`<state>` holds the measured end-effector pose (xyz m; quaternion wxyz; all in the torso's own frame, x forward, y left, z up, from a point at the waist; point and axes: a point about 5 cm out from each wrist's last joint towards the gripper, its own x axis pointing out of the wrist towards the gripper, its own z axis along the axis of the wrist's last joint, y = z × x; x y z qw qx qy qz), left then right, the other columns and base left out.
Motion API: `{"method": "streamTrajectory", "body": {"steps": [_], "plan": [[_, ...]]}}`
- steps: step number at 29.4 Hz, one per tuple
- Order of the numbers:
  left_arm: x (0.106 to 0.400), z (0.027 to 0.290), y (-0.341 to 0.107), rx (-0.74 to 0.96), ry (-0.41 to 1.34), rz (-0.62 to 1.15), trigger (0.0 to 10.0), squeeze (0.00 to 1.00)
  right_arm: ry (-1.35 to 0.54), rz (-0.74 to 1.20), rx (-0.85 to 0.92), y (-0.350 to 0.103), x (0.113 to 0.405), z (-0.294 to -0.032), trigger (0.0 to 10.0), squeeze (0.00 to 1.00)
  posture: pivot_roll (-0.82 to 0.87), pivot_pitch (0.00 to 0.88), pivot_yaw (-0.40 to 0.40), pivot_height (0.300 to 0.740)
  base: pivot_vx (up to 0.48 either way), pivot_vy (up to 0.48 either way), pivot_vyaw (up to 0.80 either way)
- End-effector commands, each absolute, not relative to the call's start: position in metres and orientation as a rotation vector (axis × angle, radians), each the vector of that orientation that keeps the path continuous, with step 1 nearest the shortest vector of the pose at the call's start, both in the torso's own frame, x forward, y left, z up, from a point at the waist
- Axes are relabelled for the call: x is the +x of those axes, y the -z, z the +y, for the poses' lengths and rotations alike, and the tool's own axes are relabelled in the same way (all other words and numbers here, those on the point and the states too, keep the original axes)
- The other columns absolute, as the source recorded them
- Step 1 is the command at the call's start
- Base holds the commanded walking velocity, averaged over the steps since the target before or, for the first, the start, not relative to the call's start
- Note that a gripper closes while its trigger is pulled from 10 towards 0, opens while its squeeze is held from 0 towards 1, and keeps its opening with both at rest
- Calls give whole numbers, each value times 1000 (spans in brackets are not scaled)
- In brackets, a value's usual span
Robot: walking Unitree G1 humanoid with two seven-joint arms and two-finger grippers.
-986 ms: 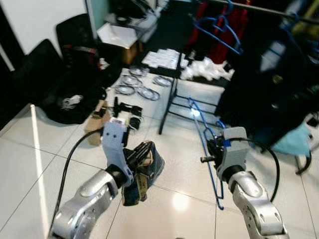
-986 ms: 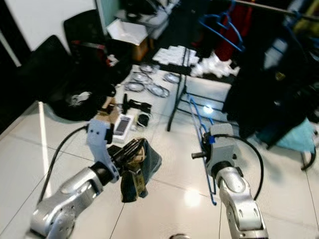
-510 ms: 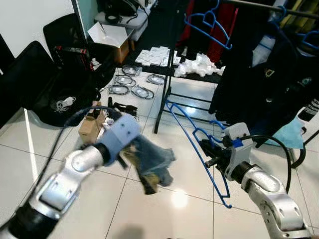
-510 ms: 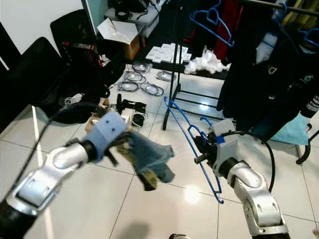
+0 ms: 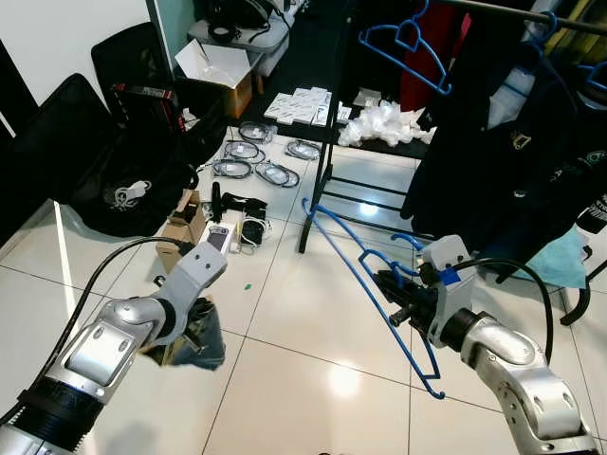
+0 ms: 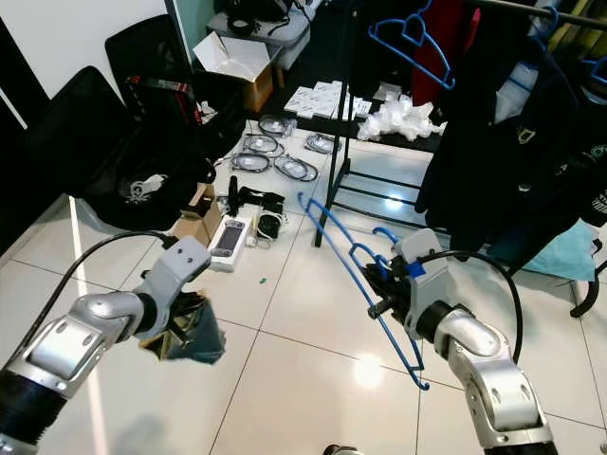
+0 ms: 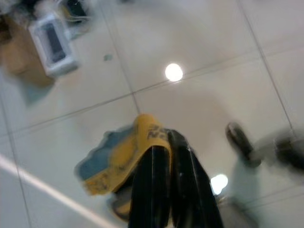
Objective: Hang hanger
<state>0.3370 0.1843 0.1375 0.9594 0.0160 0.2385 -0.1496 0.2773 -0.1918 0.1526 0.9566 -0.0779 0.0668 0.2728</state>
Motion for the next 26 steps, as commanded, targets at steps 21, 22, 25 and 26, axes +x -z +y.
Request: {"method": "streamTrajectory", "body": {"steps": [21, 22, 25, 26], "plan": [[381, 145, -207, -746, -141, 306, 10000, 0, -931, 223, -97, -173, 234, -187, 10000, 0, -57, 146, 43, 740, 0, 0, 0], [381, 145, -207, -746, -141, 306, 10000, 0, -931, 223, -97, -173, 234, -187, 10000, 0, -57, 146, 43, 740, 0, 0, 0], [381, 136, -214, -778, -128, 304, 10000, 0, -948, 228, -101, -175, 233, -184, 10000, 0, -55, 146, 42, 740, 0, 0, 0], [381, 136, -214, -778, -128, 304, 10000, 0, -948, 228, -101, -175, 233, -184, 10000, 0, -55, 146, 42, 740, 0, 0, 0]]}}
